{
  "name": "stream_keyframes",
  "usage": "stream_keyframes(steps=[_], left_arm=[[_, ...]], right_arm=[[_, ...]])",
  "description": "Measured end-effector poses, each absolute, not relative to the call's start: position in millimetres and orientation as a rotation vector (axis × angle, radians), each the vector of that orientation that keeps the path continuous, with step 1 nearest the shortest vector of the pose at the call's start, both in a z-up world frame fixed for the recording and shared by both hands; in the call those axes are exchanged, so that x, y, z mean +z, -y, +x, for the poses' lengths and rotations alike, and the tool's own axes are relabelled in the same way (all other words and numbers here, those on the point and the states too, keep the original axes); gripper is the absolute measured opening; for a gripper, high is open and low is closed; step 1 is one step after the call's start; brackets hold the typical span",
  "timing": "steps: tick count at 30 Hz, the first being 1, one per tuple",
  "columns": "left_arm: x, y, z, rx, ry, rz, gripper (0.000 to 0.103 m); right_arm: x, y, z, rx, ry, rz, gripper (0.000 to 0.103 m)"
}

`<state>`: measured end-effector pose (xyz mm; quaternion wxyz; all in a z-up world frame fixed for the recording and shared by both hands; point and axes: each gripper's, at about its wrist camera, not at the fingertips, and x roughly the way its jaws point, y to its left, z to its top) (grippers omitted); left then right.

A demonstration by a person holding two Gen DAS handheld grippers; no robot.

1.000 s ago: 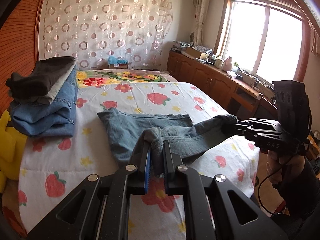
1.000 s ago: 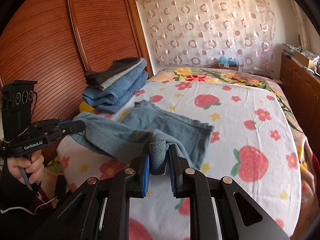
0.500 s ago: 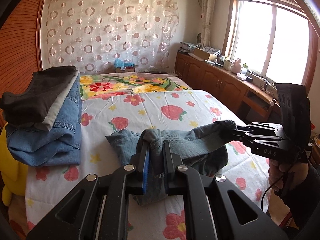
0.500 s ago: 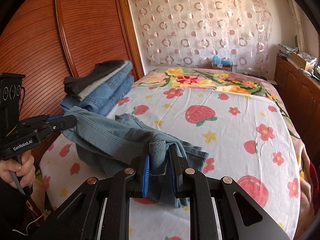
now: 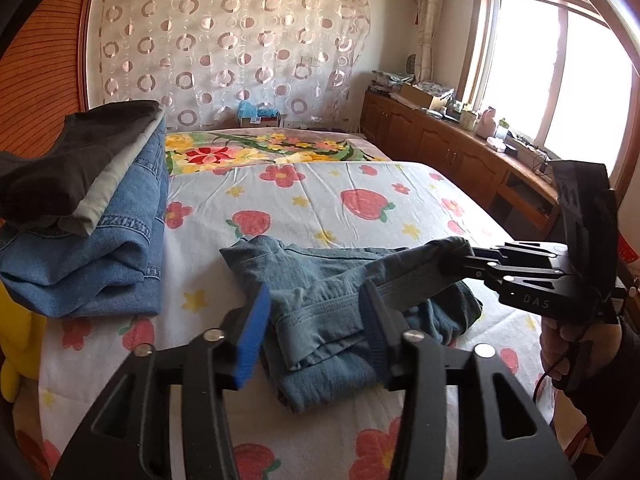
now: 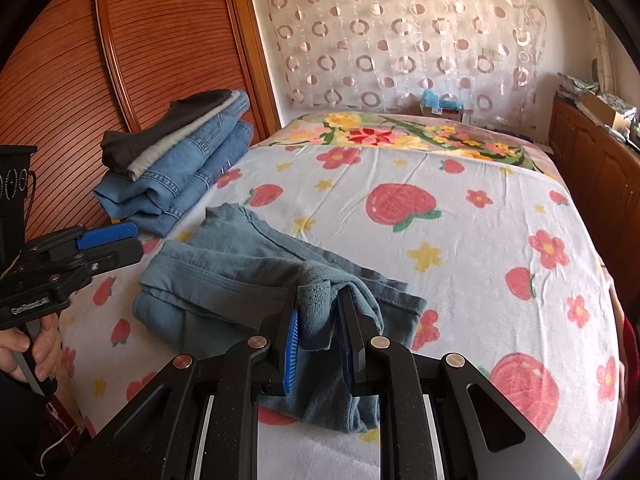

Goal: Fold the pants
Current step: 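Open both tools and release the folded shorts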

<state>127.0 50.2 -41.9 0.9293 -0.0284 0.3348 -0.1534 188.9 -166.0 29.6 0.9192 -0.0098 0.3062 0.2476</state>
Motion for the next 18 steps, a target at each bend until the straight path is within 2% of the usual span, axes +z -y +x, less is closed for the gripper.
stream_keyframes(steps=[1,2,3,4,9,14,15,17,18], left_arm=[[-43,-51,126,-0.321,-0.693,-0.064,0.056],[-45,-53,124,-0.327,-0.703,-0.072,0.070],[-47,-54,123,-0.331,-0.706,-0.080,0.075],[-49,-56,121,-0.332,-0.707,-0.087,0.078],[-61,-57,112,-0.297,-0.729,-0.073,0.078],[-71,-59,105,-0.311,-0.756,-0.072,0.077],[-74,-58,105,-0.329,-0.769,-0.074,0.076],[-78,-57,105,-0.328,-0.782,-0.070,0.067],[-80,-56,105,-0.323,-0.789,-0.066,0.066]], right_arm=[[28,165,190,0.506,-0.630,-0.024,0.017],[28,165,190,0.506,-0.627,-0.026,0.017],[27,165,190,0.505,-0.624,-0.025,0.017],[27,166,190,0.505,-0.623,-0.024,0.024],[31,179,185,0.467,-0.606,-0.018,0.034],[24,198,164,0.481,-0.618,-0.009,0.034],[22,201,161,0.487,-0.629,-0.006,0.034],[14,204,153,0.498,-0.653,-0.011,0.034],[11,205,151,0.499,-0.665,-0.015,0.034]])
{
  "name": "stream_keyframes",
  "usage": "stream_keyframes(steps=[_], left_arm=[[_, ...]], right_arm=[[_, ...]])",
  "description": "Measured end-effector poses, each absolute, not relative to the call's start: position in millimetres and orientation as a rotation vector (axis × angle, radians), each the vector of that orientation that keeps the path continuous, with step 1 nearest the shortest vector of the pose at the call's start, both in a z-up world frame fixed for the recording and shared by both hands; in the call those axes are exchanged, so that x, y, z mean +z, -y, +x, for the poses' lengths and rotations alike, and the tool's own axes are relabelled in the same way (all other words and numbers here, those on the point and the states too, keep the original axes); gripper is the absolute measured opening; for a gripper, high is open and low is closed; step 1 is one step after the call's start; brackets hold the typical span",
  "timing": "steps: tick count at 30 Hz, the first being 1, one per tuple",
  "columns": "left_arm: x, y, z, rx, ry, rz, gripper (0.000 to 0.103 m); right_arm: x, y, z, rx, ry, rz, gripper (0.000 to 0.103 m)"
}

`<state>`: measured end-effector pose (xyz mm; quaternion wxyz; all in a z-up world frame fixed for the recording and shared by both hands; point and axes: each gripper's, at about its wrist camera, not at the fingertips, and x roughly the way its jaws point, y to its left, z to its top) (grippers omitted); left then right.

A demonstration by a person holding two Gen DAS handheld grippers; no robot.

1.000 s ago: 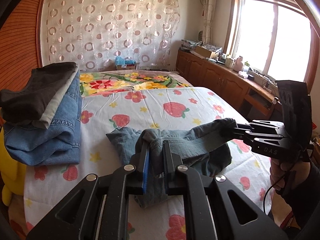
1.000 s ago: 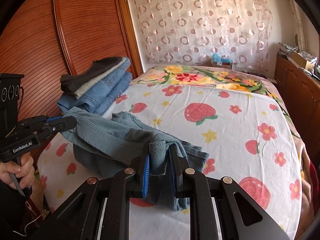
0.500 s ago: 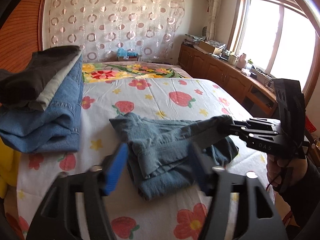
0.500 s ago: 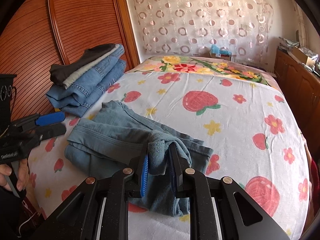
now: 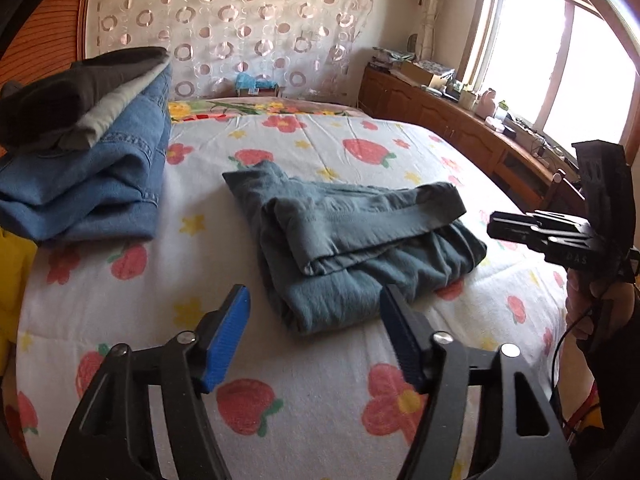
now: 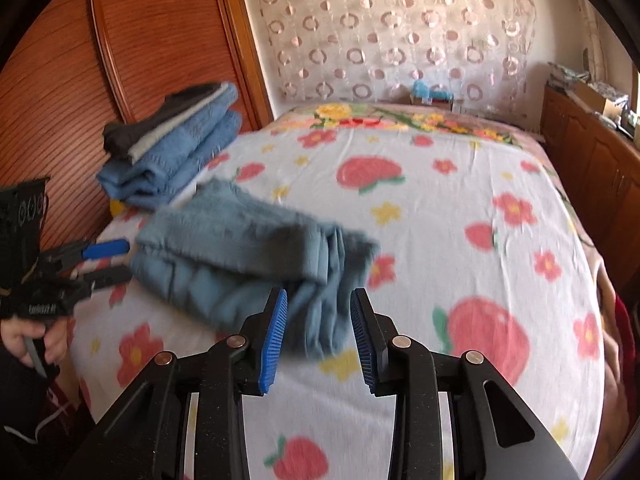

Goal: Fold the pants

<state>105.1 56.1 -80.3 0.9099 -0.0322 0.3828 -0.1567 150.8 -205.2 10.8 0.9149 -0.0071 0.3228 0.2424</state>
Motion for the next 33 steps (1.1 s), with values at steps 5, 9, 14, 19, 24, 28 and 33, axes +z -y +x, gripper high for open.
stream_keyframes(steps=[5,9,14,19,24,28,33], left_arm=[[-88,-53,108,-0.325,-0.818,-0.062,0.045],[-92,-53,109,-0.316,-0.833,-0.051,0.043],[-95,-51,112,-0.310,-0.844,-0.038,0.037],[-98,-49,114,-0.310,-0.849,-0.040,0.034],[-98,-48,114,-0.310,-0.865,-0.048,0.015],[-82,-41,99,-0.314,-0.814,-0.009,0.012],[-63,-46,76,-0.353,-0.776,-0.057,0.011]], right_arm=[[-3,207,147,0.510,-0.710,-0.010,0.034],[-6,204,149,0.529,-0.722,-0.004,0.034],[-10,203,155,0.521,-0.731,-0.024,0.029],[-9,205,161,0.526,-0.736,0.004,0.027],[-9,199,159,0.513,-0.735,-0.037,0.009],[4,199,144,0.526,-0.686,-0.043,0.008],[6,212,122,0.531,-0.670,-0.016,0.008]])
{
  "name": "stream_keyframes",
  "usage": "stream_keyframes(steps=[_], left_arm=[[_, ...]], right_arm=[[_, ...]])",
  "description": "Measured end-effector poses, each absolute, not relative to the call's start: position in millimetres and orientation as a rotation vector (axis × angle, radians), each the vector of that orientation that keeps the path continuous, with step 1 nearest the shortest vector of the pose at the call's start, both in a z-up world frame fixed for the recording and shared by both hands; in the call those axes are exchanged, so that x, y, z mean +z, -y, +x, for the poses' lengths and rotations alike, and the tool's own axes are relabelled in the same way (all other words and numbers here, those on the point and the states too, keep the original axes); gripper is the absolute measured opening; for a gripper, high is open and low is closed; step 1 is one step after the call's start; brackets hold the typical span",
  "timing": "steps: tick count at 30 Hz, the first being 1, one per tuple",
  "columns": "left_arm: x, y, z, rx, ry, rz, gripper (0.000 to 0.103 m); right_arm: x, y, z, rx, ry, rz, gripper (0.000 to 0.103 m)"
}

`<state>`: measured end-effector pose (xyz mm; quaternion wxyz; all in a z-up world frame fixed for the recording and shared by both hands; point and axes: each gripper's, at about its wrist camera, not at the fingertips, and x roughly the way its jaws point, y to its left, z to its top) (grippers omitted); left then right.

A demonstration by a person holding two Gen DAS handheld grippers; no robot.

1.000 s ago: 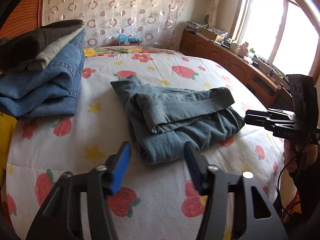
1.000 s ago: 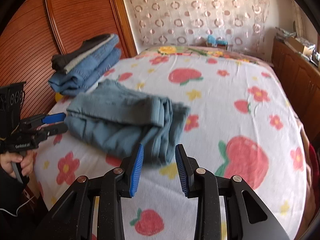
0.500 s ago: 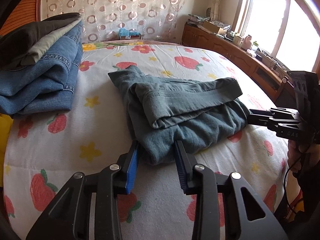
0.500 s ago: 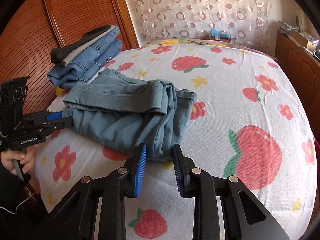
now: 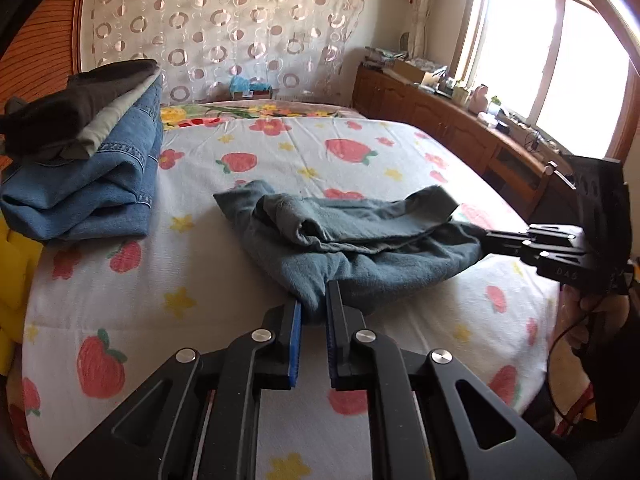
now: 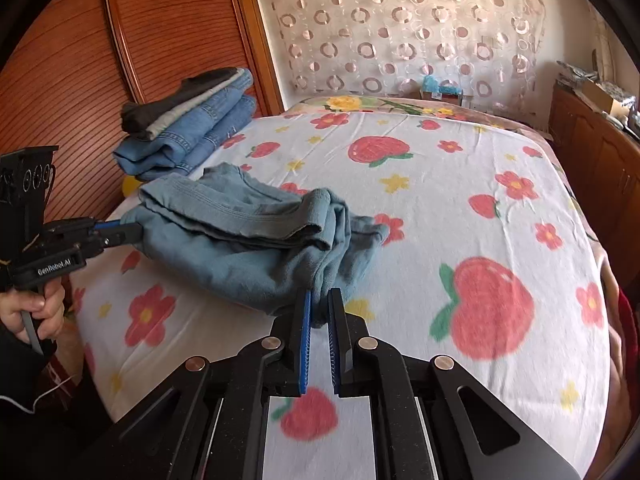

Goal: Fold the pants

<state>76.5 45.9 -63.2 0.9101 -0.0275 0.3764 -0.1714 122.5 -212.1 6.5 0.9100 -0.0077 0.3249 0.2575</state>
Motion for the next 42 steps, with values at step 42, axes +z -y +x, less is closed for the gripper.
stream_keyframes(steps=[42], left_arm=[[-86,-53,55,-0.307,-0.854,-0.006,0.052]], right_arm=[[0,200,83,0.514,-0.683,-0.122,0.038]])
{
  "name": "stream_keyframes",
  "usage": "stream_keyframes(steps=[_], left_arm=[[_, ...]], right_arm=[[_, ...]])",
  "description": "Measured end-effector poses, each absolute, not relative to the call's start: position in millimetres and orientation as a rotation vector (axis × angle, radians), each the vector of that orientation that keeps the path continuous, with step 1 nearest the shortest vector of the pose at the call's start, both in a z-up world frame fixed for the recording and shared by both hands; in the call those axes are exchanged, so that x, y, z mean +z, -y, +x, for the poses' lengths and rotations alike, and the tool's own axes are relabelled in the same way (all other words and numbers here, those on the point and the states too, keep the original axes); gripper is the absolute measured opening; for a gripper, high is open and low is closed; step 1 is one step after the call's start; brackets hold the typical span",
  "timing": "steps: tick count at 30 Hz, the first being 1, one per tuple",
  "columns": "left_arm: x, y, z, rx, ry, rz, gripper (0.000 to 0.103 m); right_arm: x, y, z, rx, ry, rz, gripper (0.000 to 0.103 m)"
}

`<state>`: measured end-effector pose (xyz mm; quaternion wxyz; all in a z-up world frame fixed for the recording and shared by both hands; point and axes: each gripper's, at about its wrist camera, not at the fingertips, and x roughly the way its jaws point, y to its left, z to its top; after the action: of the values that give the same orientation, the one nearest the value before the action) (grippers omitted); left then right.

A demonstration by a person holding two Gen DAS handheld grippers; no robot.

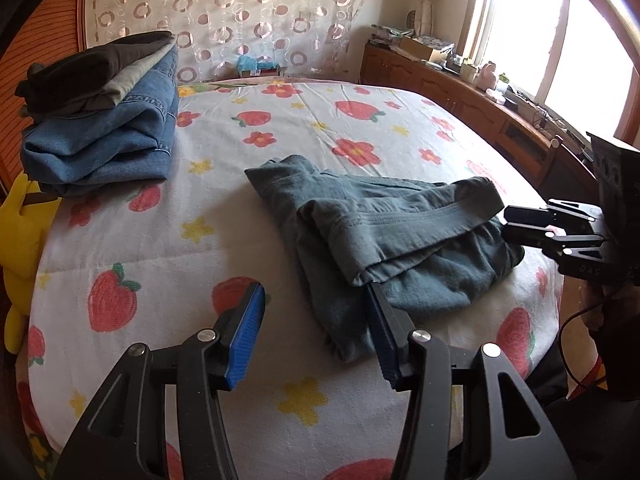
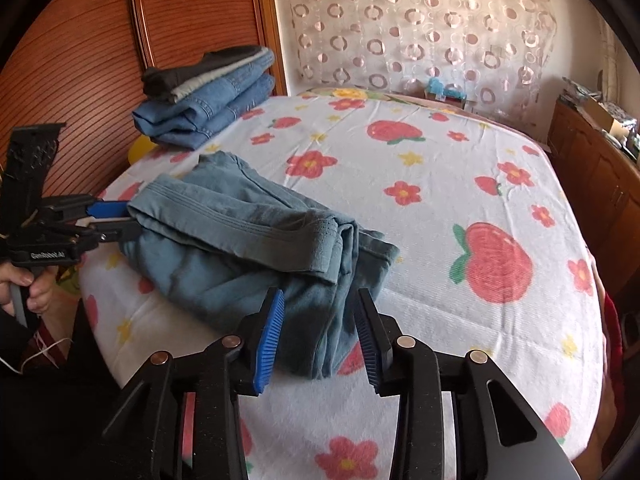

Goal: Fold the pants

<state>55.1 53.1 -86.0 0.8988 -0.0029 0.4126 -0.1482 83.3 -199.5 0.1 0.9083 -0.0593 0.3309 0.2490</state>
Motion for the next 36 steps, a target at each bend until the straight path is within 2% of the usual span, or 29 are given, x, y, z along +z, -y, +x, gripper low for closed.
stream_keyframes(steps=[17,28,33,36], left_arm=[[-83,-53,106,-0.261,-0.844,0.027,0.052],[-82,-56,140,-0.239,-0.834,-0.009,0.052],[-85,-58,139,-0.230,-0.838,-0.021,0.052],[-84,-57,135,-0.230,-0.829,-0.021,0.052]], right_arm=[[-6,168,129,0.513,-0.688,-0.235,0.039],[2,177,171,0.522,-0.675,-0.127,0.039],[-5,185,187,0.554,-0.718,-0.040,0.011],[-2,189,191,0.552,-0.698,-0.006,0.008]])
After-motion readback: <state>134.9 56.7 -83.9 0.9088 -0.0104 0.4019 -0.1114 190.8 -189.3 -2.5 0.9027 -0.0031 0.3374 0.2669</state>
